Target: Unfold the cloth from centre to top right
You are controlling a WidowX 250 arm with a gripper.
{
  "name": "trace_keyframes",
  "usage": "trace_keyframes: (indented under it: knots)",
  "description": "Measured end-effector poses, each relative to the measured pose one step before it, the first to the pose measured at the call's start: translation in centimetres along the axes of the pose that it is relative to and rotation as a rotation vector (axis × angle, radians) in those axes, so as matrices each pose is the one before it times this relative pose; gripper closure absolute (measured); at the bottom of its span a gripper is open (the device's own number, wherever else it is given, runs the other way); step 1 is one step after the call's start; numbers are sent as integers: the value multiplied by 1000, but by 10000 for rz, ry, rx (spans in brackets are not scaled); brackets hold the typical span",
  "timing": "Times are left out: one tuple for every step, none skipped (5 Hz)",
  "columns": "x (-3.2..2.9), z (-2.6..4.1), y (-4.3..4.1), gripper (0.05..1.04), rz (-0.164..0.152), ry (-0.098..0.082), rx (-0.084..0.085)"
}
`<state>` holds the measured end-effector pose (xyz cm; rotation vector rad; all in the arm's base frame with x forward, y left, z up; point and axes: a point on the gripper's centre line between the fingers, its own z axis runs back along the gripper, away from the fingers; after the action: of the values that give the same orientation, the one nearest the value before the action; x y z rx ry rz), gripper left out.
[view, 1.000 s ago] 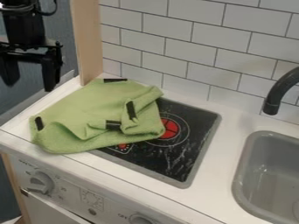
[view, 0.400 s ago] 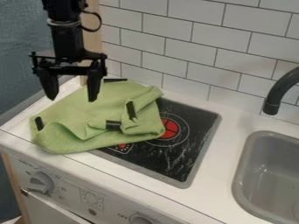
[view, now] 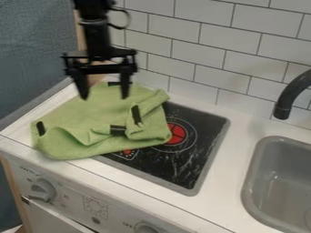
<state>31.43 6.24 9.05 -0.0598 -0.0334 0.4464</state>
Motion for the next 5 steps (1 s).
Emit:
trace_keyframes:
  knots:
    - [901, -1260, -756, 83, 702, -120, 219]
    - [625, -1361, -1718, 83, 237, -162, 444]
    - [972, -1045, -969, 83, 63, 17, 236]
    - [547, -947, -171, 83, 73, 89, 162]
    - [342, -790, -35, 141, 210, 59, 179]
